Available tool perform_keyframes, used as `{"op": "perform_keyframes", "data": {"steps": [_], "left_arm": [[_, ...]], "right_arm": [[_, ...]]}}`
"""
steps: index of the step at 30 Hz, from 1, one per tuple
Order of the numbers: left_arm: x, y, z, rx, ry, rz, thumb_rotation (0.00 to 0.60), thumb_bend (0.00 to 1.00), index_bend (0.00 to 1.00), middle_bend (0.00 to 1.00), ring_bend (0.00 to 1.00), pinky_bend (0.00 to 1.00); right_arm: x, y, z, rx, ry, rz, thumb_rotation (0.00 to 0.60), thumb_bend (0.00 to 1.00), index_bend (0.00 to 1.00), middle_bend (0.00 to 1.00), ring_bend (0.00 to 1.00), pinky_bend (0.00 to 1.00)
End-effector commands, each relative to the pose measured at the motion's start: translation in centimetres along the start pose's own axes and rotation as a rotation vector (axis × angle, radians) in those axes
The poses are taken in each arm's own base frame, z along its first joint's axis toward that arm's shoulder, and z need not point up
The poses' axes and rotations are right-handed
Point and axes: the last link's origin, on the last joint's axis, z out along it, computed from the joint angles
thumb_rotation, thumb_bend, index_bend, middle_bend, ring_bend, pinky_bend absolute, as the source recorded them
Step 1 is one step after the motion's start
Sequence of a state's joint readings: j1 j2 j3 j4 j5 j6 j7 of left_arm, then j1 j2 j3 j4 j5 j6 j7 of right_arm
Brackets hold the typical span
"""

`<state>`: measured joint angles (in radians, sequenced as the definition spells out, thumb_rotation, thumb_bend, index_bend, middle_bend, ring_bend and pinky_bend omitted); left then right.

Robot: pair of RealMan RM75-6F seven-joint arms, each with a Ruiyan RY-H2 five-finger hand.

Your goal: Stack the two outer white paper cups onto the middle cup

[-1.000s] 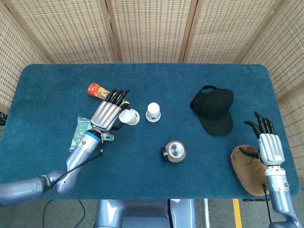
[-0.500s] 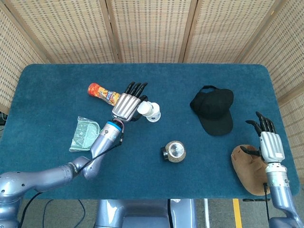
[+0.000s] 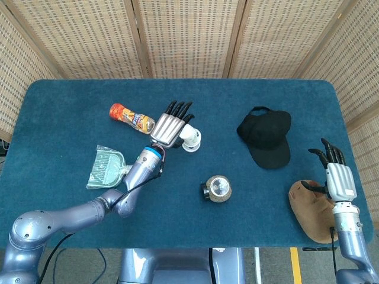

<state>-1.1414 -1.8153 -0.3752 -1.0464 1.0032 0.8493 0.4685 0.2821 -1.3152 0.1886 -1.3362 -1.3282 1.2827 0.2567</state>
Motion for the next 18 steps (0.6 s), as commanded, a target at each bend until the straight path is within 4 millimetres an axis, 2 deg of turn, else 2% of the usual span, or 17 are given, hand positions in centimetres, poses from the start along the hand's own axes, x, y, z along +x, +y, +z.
{"op": "perform_keyframes", "data": {"steps": [1, 5, 9, 16, 18], "left_arm": [[-0.2, 0.1, -0.1, -0.001, -0.005, 0.0, 0.6, 0.23, 0.04, 0.0, 0.0, 0.0], [0.0, -0.5, -1.3, 0.007, 0.007, -0.046, 0.6, 0.23, 0.04, 0.0, 0.0, 0.0], [0.6, -2.1, -4.5, 0.008, 0.043, -0.069, 0.6, 0.23, 0.04, 0.0, 0.0, 0.0], [1.0, -6.1, -14.1, 0.079, 0.044, -0.073, 0.6, 0.23, 0.03, 0.0, 0.0, 0.0], [1.0, -6.9, -16.2, 0.1, 0.041, -0.063, 0.6, 0.23, 0.03, 0.0, 0.0, 0.0]], "right_arm": [[0.0, 0.0, 0.0, 0.001, -0.002, -0.004, 0.6, 0.2, 0.25, 0.0, 0.0, 0.0], [-0.1, -0.1, -0.2, 0.007, -0.004, -0.005, 0.6, 0.2, 0.25, 0.0, 0.0, 0.0], [0.0, -0.2, -0.2, 0.014, -0.003, -0.008, 0.6, 0.2, 0.25, 0.0, 0.0, 0.0], [0.1, -0.8, -0.8, 0.041, 0.006, -0.018, 0.6, 0.2, 0.24, 0.0, 0.0, 0.0], [0.2, -1.1, -0.9, 0.049, 0.009, -0.019, 0.6, 0.2, 0.24, 0.0, 0.0, 0.0]]}}
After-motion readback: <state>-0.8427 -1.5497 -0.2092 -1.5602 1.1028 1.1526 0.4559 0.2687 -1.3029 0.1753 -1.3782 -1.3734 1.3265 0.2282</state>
